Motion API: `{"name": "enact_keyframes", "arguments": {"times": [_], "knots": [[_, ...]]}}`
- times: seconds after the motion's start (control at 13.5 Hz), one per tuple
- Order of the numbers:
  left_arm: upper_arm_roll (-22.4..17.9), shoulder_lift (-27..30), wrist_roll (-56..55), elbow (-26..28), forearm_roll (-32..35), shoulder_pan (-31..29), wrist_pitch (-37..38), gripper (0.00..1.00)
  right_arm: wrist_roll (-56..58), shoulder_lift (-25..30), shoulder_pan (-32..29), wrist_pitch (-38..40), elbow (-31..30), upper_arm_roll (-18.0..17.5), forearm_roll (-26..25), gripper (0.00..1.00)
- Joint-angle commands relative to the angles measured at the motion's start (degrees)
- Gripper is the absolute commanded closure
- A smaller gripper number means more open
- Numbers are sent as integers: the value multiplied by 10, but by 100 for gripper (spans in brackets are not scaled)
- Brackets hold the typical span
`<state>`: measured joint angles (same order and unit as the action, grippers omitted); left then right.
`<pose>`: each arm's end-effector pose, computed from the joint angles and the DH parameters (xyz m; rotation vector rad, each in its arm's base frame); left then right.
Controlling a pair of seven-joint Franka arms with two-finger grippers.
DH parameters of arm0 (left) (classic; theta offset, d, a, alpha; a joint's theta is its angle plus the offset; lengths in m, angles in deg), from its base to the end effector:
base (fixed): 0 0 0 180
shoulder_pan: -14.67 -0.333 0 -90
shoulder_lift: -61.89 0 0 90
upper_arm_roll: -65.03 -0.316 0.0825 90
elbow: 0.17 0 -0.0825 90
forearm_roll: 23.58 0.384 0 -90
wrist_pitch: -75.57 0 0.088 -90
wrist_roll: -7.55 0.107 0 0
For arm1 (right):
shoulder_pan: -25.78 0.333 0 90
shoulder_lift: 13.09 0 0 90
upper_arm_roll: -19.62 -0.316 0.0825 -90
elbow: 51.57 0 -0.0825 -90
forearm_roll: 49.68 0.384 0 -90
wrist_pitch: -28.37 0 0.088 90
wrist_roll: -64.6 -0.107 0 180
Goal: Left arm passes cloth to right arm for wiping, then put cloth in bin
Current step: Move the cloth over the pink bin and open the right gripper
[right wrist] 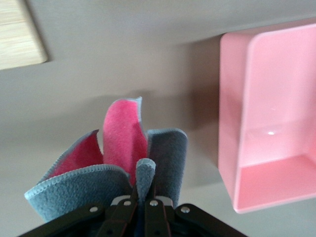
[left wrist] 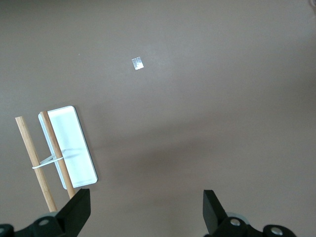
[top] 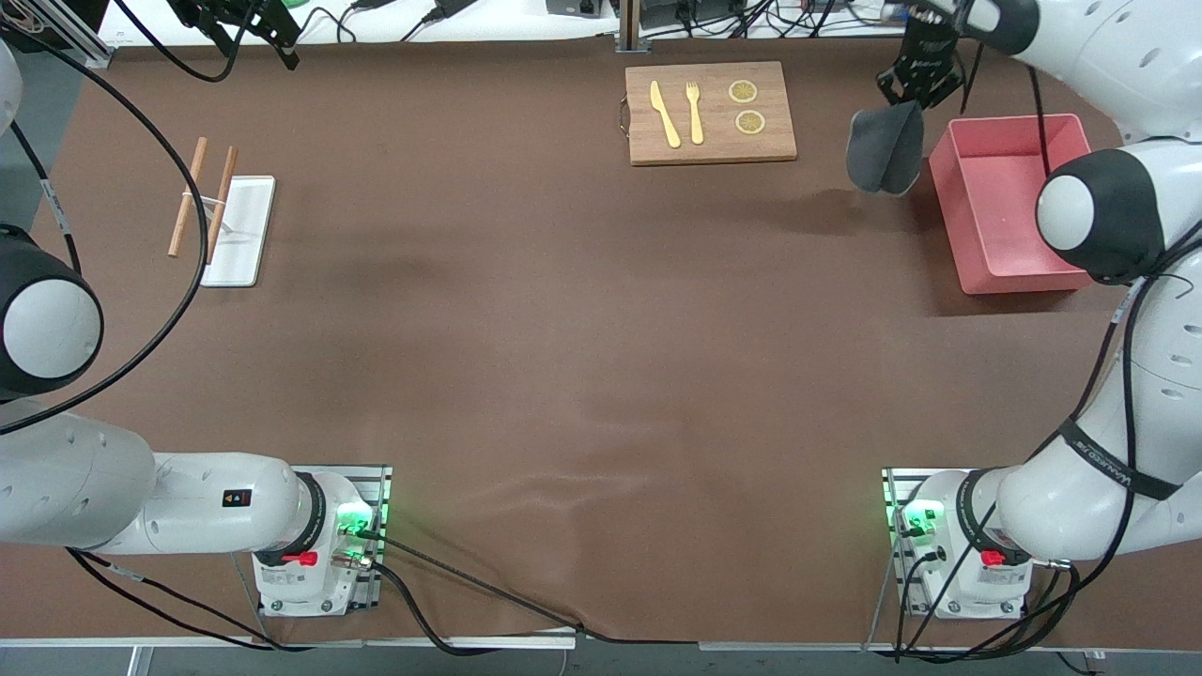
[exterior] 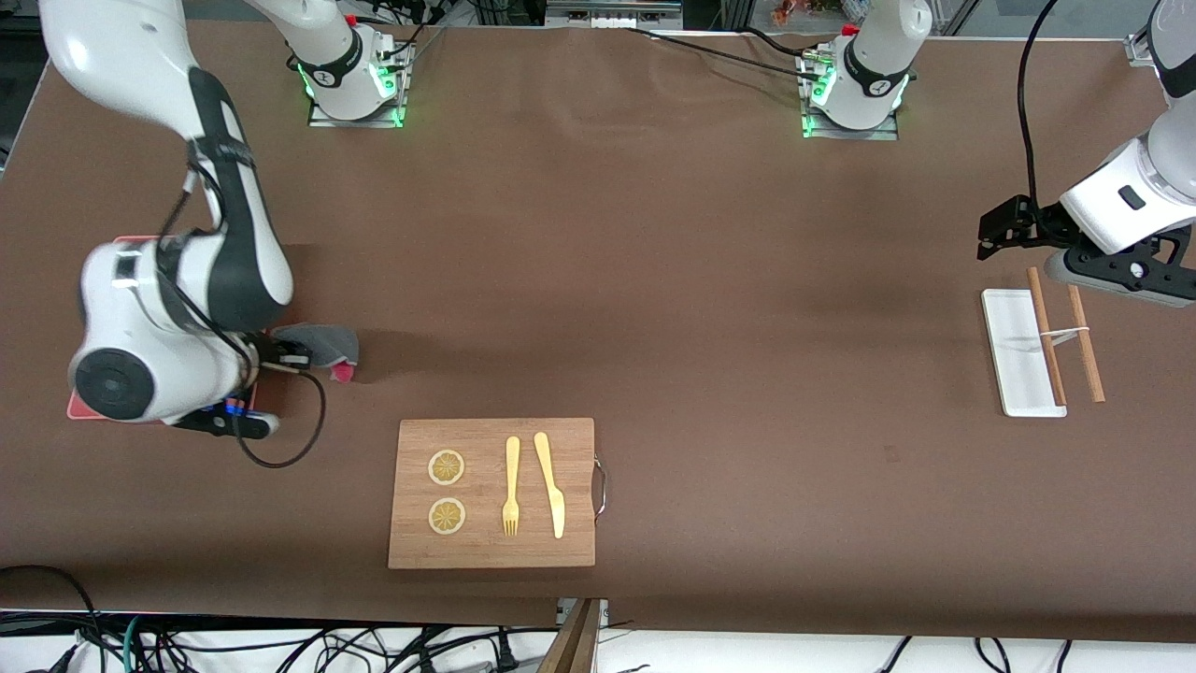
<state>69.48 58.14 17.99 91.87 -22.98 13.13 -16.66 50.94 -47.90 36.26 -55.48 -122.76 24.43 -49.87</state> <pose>0.5739 -0.0268 0.5741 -3.1174 0.3660 0.0976 0.6764 0.0796 0.3876 2.9666 -0.1984 -0.5571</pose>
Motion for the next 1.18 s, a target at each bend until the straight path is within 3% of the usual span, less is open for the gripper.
{"name": "enact_keyframes", "arguments": {"times": [0.0,0.15,0.52,0.89,1.11], "knots": [[0,-8,-4,-18,-7,1,10,0,53,22,-23,75,45,0,-5,100],[0,-8,-4,-18,-7,1,10,0,107,32,-34,110,59,24,-6,100],[0,-8,-1,-18,-4,1,10,0,298,40,-49,112,44,126,-24,100],[0,-8,-1,-18,-3,2,10,0,375,35,-56,55,-37,190,-25,100],[0,-8,-1,-18,-4,2,10,0,383,34,-61,-2,-106,196,-24,100]]}}
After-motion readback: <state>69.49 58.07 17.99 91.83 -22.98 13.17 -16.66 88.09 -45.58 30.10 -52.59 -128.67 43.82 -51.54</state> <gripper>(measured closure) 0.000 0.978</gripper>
